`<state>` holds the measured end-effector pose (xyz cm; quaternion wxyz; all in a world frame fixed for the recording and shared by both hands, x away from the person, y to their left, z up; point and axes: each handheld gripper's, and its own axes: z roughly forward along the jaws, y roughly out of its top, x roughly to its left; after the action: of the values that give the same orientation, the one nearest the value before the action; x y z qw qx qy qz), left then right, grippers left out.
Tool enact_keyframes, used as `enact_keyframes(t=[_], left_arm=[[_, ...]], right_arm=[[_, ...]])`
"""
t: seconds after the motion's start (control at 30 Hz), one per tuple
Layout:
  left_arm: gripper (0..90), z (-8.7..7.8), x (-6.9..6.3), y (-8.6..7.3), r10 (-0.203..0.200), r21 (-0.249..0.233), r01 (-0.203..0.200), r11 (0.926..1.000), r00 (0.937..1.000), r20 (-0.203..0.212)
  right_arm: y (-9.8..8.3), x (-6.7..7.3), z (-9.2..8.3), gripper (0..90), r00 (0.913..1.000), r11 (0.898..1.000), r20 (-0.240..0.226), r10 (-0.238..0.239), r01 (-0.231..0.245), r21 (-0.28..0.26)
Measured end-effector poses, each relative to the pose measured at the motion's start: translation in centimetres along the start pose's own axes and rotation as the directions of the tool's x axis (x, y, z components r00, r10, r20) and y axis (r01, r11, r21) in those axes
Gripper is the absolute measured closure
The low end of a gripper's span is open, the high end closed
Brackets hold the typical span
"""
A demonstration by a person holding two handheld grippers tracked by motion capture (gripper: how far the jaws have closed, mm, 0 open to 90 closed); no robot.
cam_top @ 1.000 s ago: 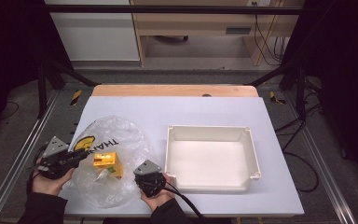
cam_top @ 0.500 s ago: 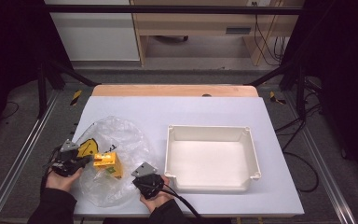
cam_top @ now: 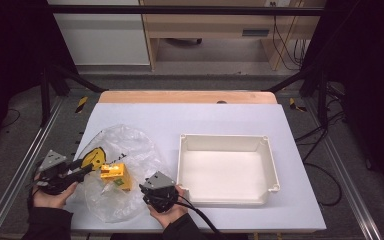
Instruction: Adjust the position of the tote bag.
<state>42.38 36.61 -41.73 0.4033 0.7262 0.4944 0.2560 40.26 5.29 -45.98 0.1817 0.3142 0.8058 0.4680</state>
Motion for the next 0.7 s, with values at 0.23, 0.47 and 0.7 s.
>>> enact_keyframes(t=[0.23,0.47,0.7], left_arm=[[42.5,-2.4,-0.6,1.1,0.002,-0.107,0.004,0.9942,0.9986,0.053],[38.0,-3.2,-2.6,1.9,0.054,-0.132,-0.042,0.9903,0.9943,0.092],[35.4,-3.3,-3.6,2.2,0.093,-0.130,-0.077,0.9885,0.9886,0.119]], right_arm=[[1.8,-0.9,-2.1,59.2,0.9999,0.997,0.006,-0.008,0.009,-0.079],[3.3,-4.0,-4.4,43.5,0.9995,0.993,0.015,0.029,-0.027,-0.115],[3.2,-7.0,-6.3,34.2,0.9980,0.994,0.040,0.049,-0.045,-0.100]])
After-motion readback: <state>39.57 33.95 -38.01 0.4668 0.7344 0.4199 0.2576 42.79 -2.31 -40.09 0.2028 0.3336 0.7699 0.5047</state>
